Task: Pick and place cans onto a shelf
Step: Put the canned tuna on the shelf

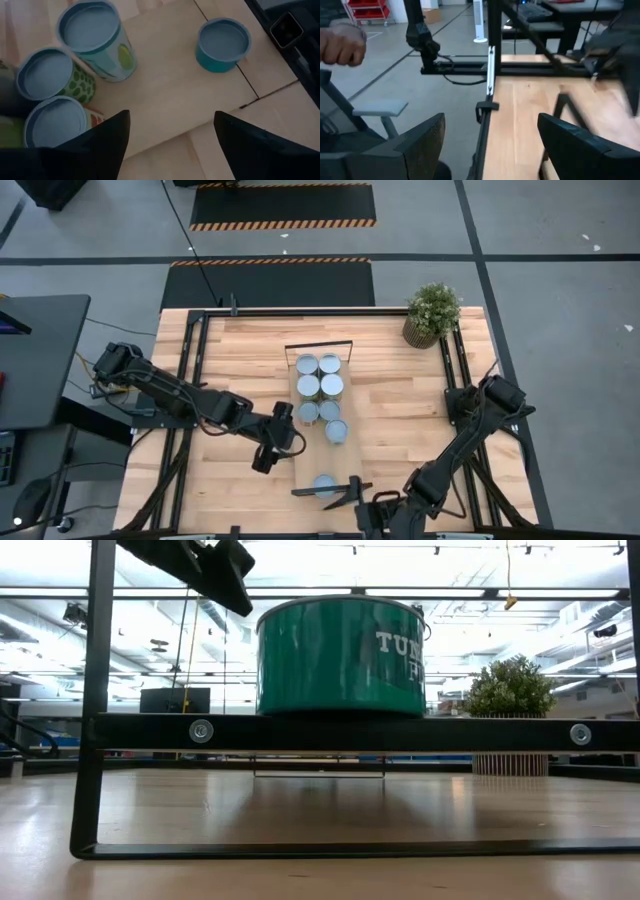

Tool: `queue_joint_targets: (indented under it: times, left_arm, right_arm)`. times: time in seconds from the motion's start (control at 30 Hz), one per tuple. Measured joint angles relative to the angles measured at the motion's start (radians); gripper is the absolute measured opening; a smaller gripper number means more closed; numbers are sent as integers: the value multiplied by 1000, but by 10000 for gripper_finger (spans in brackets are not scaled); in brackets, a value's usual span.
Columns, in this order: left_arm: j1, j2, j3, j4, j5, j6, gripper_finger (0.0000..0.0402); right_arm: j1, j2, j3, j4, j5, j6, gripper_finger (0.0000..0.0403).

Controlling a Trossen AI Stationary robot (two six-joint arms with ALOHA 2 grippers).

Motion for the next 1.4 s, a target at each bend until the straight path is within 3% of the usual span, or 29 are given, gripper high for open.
queue_joint_targets:
  times: [0.37,0.5,0.63,0.77,0.9,1.2,1.4]
  left_arm:
    - [-2,0,0,-33,0,-97,293]
    - [2,0,0,-30,-19,-90,293]
    - [2,0,0,-29,-24,-100,293]
    - [-9,0,0,-27,41,-109,293]
    - [-26,6,0,4,46,-90,293]
    - [-40,113,0,119,1,9,293]
    - [-40,174,-1,279,104,107,293]
  right_arm:
    - [44,87,0,64,4,102,324]
    - [56,84,-1,70,65,30,323]
    - [53,55,-1,75,13,5,318]
    - [67,49,9,55,10,-59,314]
    - [86,26,60,-62,98,-155,311]
    - [51,-132,75,-343,185,-124,310]
    - [24,-215,75,-508,213,-56,310]
